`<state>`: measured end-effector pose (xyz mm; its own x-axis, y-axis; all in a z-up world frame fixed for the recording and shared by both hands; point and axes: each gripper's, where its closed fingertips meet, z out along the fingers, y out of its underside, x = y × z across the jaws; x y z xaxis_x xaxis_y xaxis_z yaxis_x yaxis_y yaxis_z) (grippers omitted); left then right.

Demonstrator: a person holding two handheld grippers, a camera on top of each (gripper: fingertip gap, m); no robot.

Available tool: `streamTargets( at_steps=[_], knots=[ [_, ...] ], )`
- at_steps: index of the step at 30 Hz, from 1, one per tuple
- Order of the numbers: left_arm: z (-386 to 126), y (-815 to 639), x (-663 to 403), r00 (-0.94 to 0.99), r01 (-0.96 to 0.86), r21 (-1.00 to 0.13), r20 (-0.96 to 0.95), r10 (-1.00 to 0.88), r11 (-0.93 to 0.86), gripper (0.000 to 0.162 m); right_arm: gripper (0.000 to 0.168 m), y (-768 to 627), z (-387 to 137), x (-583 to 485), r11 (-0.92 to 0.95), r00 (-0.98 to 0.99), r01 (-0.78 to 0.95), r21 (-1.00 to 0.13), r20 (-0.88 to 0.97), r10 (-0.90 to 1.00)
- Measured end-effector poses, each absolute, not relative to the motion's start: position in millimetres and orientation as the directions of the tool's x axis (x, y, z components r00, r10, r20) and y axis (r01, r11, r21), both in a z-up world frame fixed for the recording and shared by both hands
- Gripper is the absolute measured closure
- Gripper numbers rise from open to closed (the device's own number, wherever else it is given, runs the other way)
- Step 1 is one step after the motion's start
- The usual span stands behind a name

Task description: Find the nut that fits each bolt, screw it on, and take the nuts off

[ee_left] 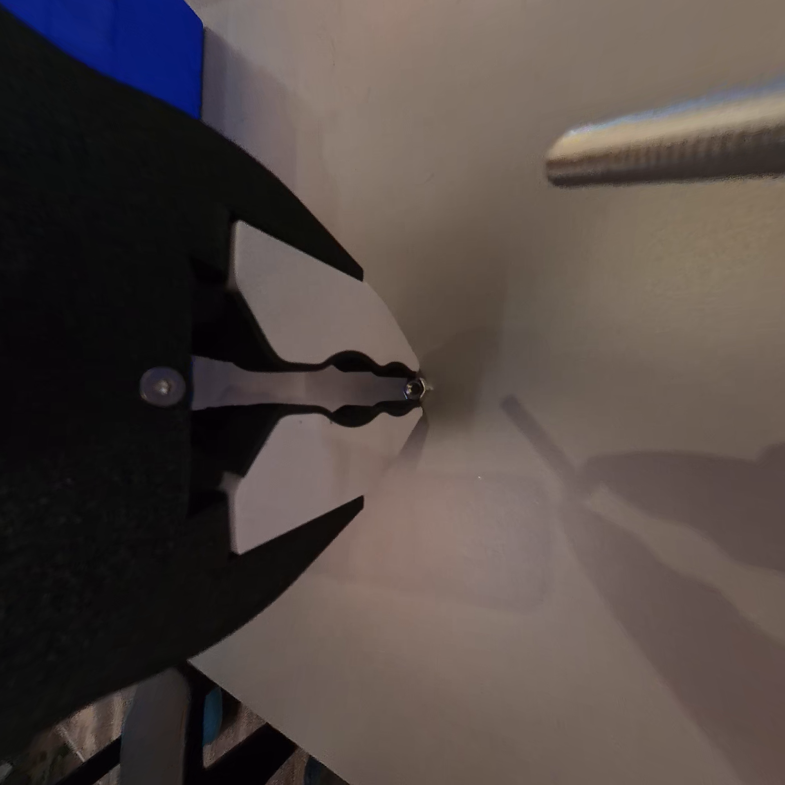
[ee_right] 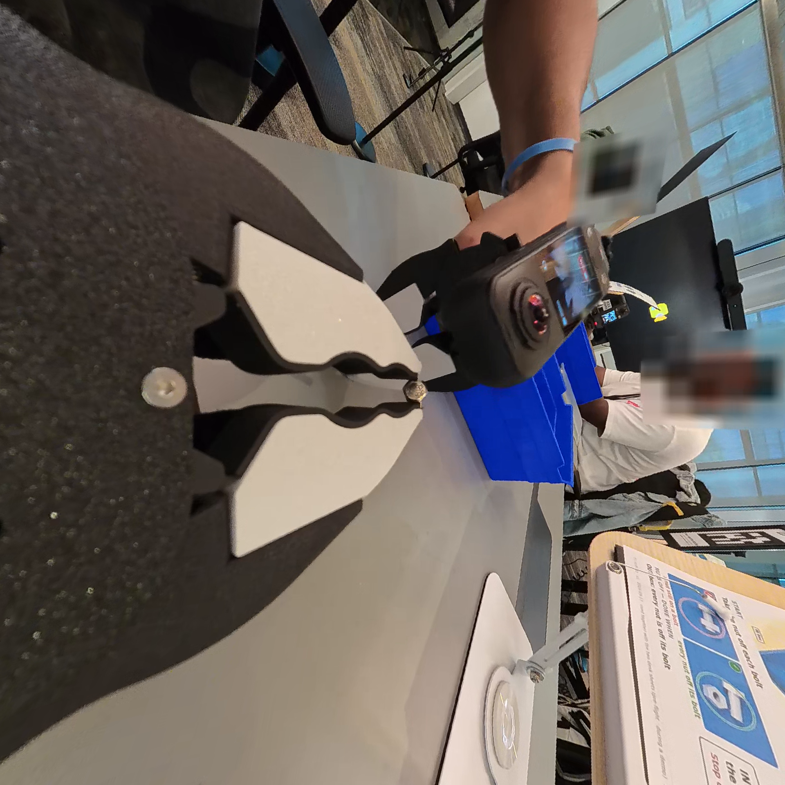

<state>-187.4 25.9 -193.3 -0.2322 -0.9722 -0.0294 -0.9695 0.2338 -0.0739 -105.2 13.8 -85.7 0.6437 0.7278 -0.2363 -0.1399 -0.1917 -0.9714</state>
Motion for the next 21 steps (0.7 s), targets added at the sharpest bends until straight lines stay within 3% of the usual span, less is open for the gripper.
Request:
streamTargets(
  at_steps=[2, 4, 6, 8, 13, 16, 21],
  knots=[
    [-182.2, 30.3, -175.4, -0.138, -0.970, -0.197, -0.057, -0.989, 0.146, 0.152, 0.158, 13.1, -84.1, -103.9, -0.189, 0.641, -0.150, -0.970, -0.241, 0.729],
    [-152.2, 29.4, -155.5, 0.023, -0.904, -0.426, 0.039, -0.999, -0.037, 0.153, 0.158, 13.6, -78.3, -99.2, -0.172, 0.644, -0.183, -0.968, -0.250, 0.723],
    [-115.5, 28.9, -140.1, 0.135, -0.736, -0.631, 0.216, -0.967, -0.244, 0.152, 0.158, 10.5, -66.0, -94.5, -0.163, 0.598, -0.273, -0.948, -0.300, 0.743],
    [-79.4, 21.7, -131.0, 0.094, -0.507, -0.754, 0.435, -0.896, -0.419, 0.153, 0.158, 4.7, -51.1, -91.4, -0.153, 0.525, -0.364, -0.919, -0.338, 0.781],
    [-40.3, 9.5, -134.8, -0.217, -0.210, -0.709, 0.706, -0.674, -0.674, 0.153, 0.159, -5.1, -30.7, -93.4, -0.152, 0.390, -0.445, -0.883, -0.344, 0.854],
    [-27.3, -1.6, -139.2, -0.390, -0.176, -0.674, 0.717, -0.578, -0.717, 0.153, 0.159, -9.3, -27.7, -103.3, -0.137, 0.367, -0.409, -0.902, -0.301, 0.880],
    [-33.5, -12.8, -137.6, -0.428, -0.221, -0.686, 0.707, -0.563, -0.693, 0.153, 0.159, -16.0, -24.3, -108.2, -0.131, 0.323, -0.425, -0.896, -0.285, 0.903]
  ],
)
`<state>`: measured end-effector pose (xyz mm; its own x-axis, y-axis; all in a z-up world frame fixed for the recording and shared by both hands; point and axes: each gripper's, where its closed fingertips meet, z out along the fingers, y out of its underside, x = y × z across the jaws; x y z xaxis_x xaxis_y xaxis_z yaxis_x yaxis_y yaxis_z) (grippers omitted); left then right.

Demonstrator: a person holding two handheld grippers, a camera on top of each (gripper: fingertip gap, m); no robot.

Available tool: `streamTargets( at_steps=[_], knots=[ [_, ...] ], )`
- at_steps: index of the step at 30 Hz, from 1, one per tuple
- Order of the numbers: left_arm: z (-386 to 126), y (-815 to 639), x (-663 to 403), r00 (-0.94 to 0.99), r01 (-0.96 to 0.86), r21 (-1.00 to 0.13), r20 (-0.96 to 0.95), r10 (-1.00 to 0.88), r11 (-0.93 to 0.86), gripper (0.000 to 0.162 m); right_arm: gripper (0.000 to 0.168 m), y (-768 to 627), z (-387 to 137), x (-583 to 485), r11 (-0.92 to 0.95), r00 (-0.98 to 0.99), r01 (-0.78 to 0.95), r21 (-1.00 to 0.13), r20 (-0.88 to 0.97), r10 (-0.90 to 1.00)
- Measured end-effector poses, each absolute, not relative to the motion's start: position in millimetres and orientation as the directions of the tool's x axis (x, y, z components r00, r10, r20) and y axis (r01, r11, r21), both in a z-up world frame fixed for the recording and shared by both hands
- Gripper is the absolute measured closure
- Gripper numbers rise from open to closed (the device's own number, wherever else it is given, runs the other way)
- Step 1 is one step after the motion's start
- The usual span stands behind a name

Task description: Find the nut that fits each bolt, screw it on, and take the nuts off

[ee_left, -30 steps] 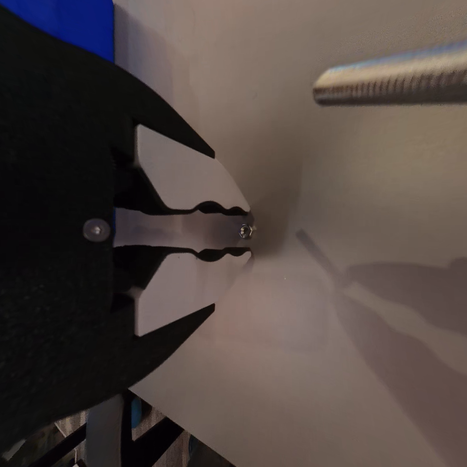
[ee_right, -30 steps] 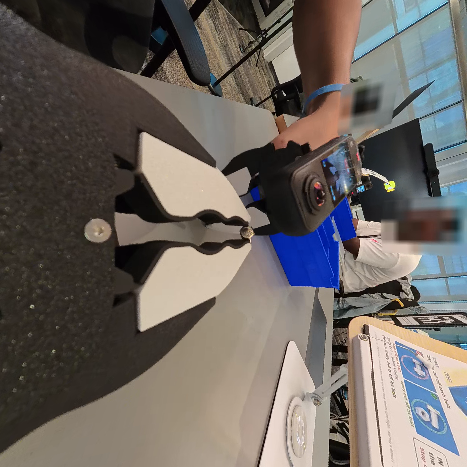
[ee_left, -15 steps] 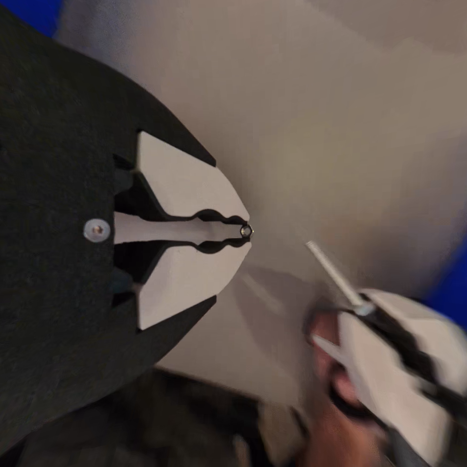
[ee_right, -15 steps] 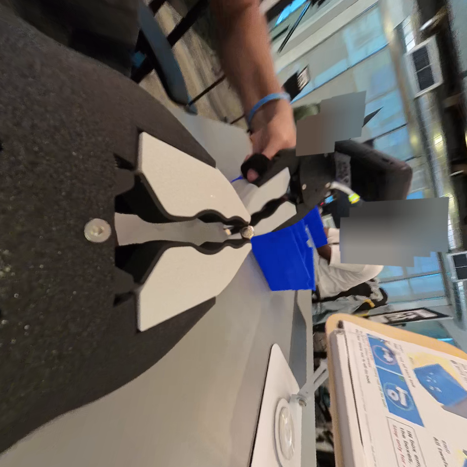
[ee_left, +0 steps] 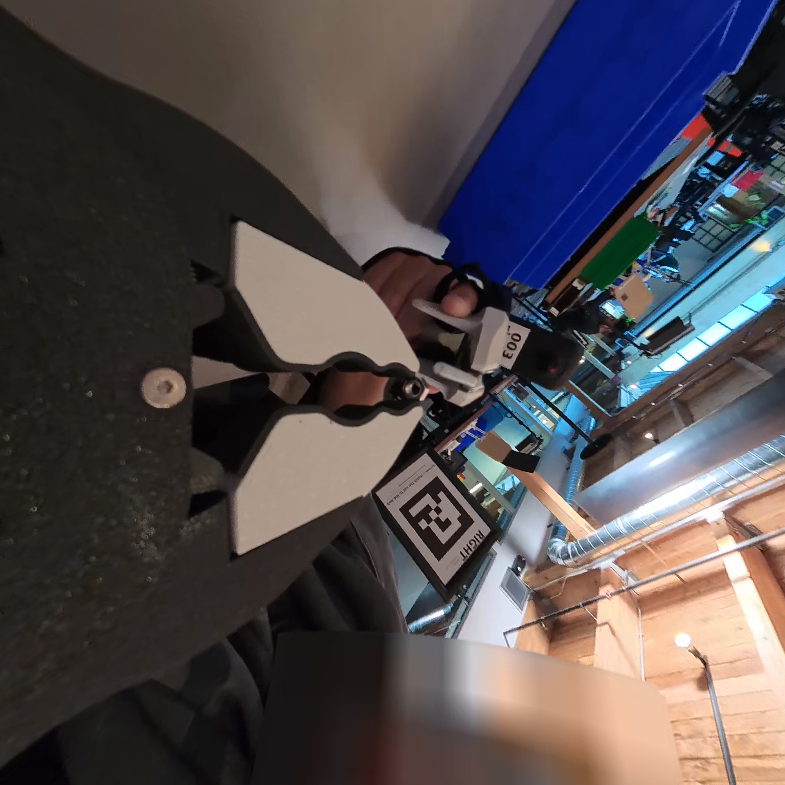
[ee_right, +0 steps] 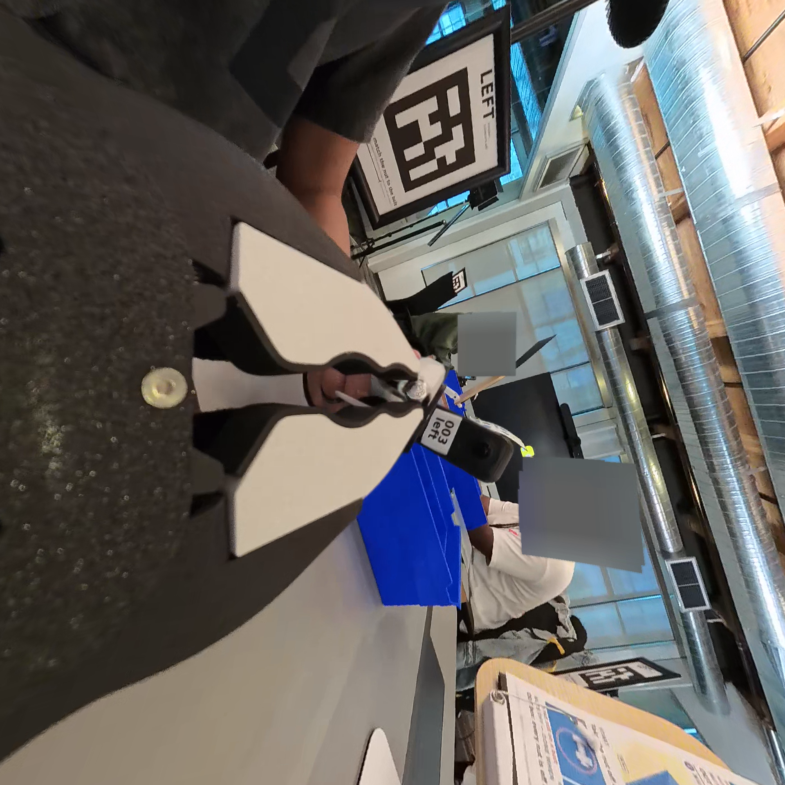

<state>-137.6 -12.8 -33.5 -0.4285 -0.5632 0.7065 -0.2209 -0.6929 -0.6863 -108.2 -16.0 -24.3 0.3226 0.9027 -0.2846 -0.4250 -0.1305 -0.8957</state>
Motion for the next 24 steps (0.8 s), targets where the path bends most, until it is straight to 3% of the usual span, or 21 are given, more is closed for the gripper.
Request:
streamTargets(
  at_steps=[8, 24],
  knots=[
    [-35.4, -5.1, -142.9, -0.464, -0.204, -0.639, 0.730, -0.501, -0.742, 0.153, 0.158, -26.5, -23.2, -112.4, -0.148, 0.256, -0.423, -0.894, -0.275, 0.927],
    [-47.1, -3.6, -145.4, -0.467, -0.264, -0.573, 0.780, -0.418, -0.775, 0.153, 0.159, -20.2, -37.6, -121.2, -0.064, 0.381, -0.287, -0.956, -0.175, 0.908]
  ],
)
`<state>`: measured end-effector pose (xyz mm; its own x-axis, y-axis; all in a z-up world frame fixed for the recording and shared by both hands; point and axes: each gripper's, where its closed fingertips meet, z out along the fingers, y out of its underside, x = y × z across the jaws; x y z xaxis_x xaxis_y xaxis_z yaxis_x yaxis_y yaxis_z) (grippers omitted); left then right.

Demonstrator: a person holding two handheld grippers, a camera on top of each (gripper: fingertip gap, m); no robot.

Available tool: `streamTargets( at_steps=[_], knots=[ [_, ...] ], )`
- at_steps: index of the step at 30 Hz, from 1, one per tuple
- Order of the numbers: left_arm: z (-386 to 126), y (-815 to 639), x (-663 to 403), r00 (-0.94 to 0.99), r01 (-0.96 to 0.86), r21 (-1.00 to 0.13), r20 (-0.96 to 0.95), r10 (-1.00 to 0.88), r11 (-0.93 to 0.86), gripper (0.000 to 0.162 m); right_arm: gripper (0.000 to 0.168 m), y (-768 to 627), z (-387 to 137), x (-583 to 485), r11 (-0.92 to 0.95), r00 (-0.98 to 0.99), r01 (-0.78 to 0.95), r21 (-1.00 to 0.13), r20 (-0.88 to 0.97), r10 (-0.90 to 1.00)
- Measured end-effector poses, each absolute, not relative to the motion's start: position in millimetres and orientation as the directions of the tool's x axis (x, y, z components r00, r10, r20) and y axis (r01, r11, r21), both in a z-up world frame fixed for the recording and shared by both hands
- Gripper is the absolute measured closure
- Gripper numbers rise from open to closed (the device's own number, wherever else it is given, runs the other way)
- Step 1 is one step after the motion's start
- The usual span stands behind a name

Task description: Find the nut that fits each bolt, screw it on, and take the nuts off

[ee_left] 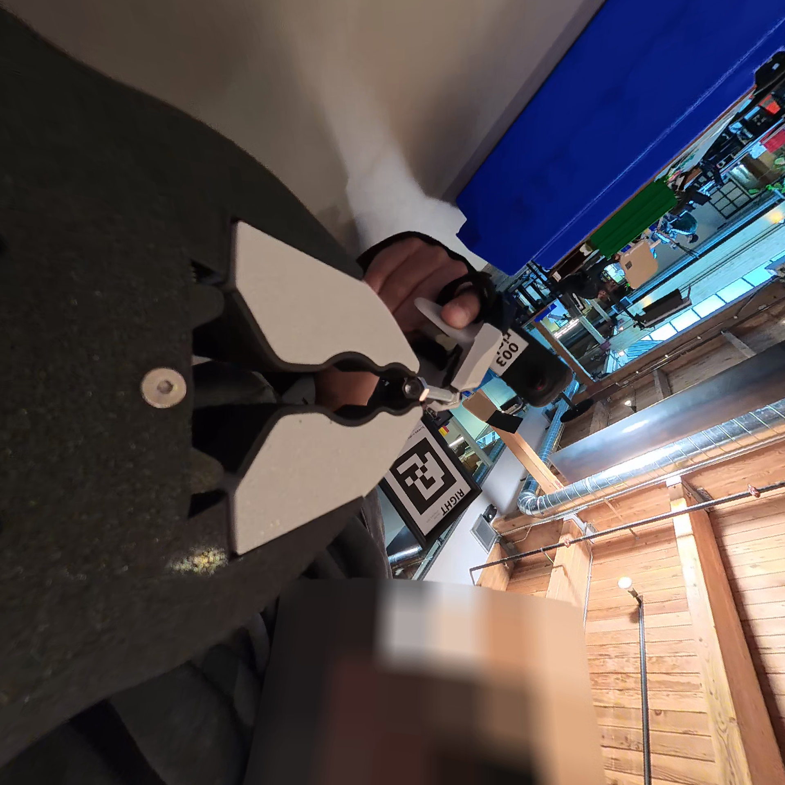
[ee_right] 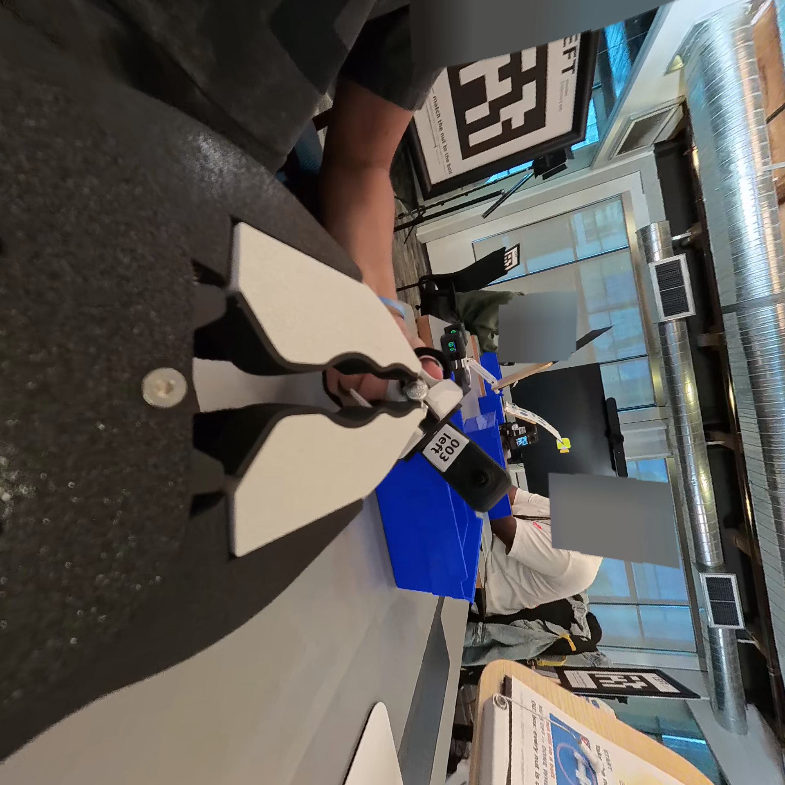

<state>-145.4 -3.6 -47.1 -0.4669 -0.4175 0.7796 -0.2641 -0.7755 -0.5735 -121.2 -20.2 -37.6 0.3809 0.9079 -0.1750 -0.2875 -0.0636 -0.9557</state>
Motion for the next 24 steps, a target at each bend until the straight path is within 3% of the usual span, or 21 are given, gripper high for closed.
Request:
streamTargets(
  at_steps=[5, 19, 24],
  knots=[
    [-56.7, -0.4, -145.4, -0.441, -0.302, -0.519, 0.820, -0.366, -0.799, 0.153, 0.158, -18.1, -47.0, -122.9, -0.036, 0.431, -0.207, -0.978, -0.124, 0.894],
    [-47.6, -1.3, -144.9, -0.425, -0.032, -0.822, 0.526, -0.736, -0.568, 0.153, 0.158, -14.0, -42.3, -119.4, -0.315, 0.224, -0.408, -0.857, -0.429, 0.875],
    [-47.4, -3.6, -141.9, -0.359, 0.048, -0.904, 0.381, -0.852, -0.425, 0.152, 0.159, -13.3, -42.7, -115.4, -0.452, 0.114, -0.485, -0.748, -0.567, 0.816]
  ],
)
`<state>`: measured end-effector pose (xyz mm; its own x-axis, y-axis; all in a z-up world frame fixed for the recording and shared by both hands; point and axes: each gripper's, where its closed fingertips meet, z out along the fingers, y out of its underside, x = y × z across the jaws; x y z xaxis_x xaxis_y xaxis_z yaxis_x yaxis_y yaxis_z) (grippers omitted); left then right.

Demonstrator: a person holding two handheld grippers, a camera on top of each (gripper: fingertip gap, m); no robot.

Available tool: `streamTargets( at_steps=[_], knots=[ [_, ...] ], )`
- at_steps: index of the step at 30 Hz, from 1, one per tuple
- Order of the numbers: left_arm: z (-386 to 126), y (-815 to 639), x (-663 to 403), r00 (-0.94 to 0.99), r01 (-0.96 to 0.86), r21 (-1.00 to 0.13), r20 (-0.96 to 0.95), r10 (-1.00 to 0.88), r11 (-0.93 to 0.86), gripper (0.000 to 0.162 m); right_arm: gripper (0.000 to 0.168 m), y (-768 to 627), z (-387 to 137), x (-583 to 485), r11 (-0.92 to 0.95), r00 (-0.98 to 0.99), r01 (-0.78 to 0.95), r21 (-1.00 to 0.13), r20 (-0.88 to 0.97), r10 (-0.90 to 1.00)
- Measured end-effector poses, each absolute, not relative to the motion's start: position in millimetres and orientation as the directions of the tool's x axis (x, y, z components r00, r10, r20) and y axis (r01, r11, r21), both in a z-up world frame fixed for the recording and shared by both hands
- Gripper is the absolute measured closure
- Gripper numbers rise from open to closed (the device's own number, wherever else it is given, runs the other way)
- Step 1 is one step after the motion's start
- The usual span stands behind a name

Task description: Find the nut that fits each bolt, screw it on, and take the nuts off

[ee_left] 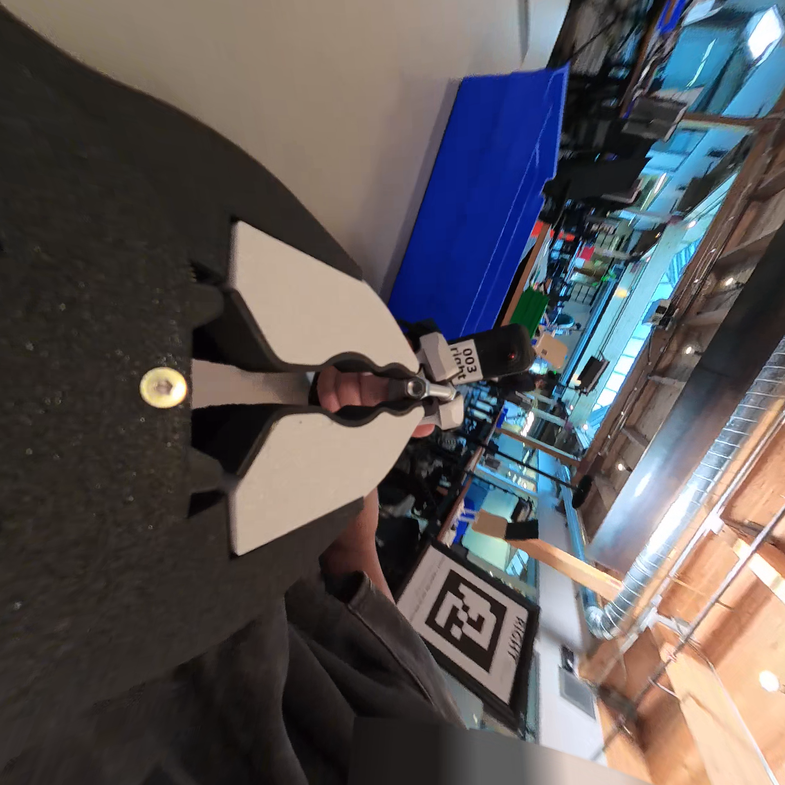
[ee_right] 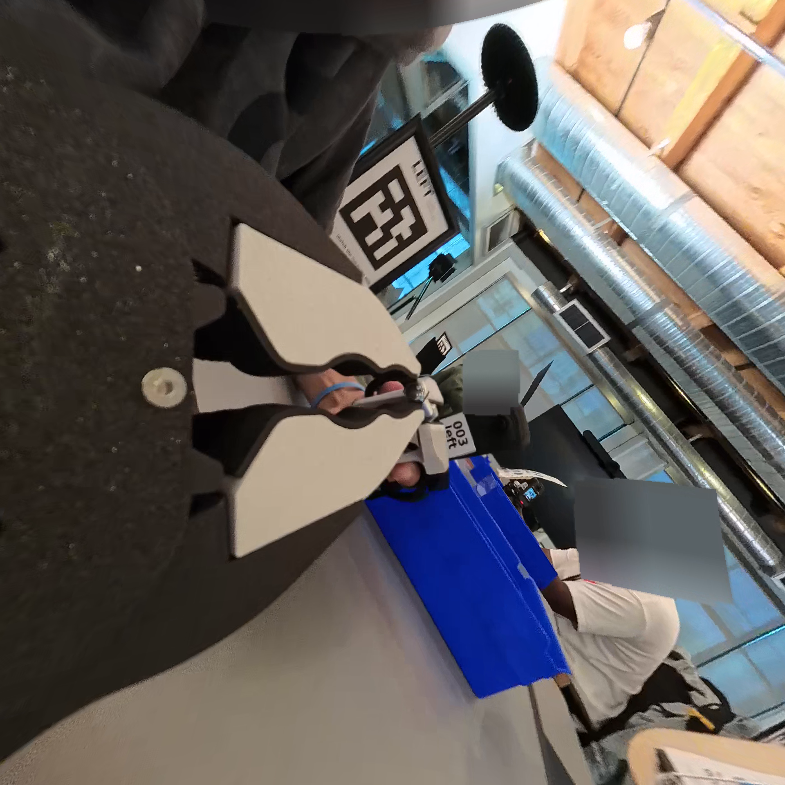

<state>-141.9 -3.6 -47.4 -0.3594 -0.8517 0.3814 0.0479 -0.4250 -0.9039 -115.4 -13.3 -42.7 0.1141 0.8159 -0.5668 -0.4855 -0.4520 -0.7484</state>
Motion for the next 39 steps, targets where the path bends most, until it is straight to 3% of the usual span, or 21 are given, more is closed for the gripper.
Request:
streamTargets(
  at_steps=[7, 8, 13, 31, 39],
  knots=[
    [-52.0, -13.6, -134.2, -0.243, 0.058, -0.989, 0.117, -0.963, -0.135, 0.156, 0.159, -19.1, -37.0, -107.5, -0.577, 0.020, -0.534, -0.618, -0.692, 0.722],
    [-49.6, -11.8, -133.9, -0.221, 0.071, -0.991, 0.097, -0.970, -0.115, 0.162, 0.159, -20.9, -37.1, -107.3, -0.578, 0.018, -0.528, -0.622, -0.689, 0.725],
    [-55.1, -15.9, -129.7, -0.211, 0.040, -0.997, 0.055, -0.976, -0.065, 0.162, 0.158, -21.8, -39.3, -112.7, -0.610, -0.017, -0.530, -0.589, -0.712, 0.702],
    [-70.6, -9.2, -134.0, -0.209, -0.079, -0.987, 0.156, -0.965, -0.142, 0.162, 0.158, -21.3, -39.9, -113.4, -0.630, -0.045, -0.518, -0.579, -0.717, 0.696],
    [-64.7, -31.4, -138.2, -0.293, -0.102, -0.961, 0.275, -0.916, -0.256, 0.111, 0.159, -17.9, -43.5, -110.8, -0.568, 0.044, -0.515, -0.642, -0.681, 0.731]
  ],
)
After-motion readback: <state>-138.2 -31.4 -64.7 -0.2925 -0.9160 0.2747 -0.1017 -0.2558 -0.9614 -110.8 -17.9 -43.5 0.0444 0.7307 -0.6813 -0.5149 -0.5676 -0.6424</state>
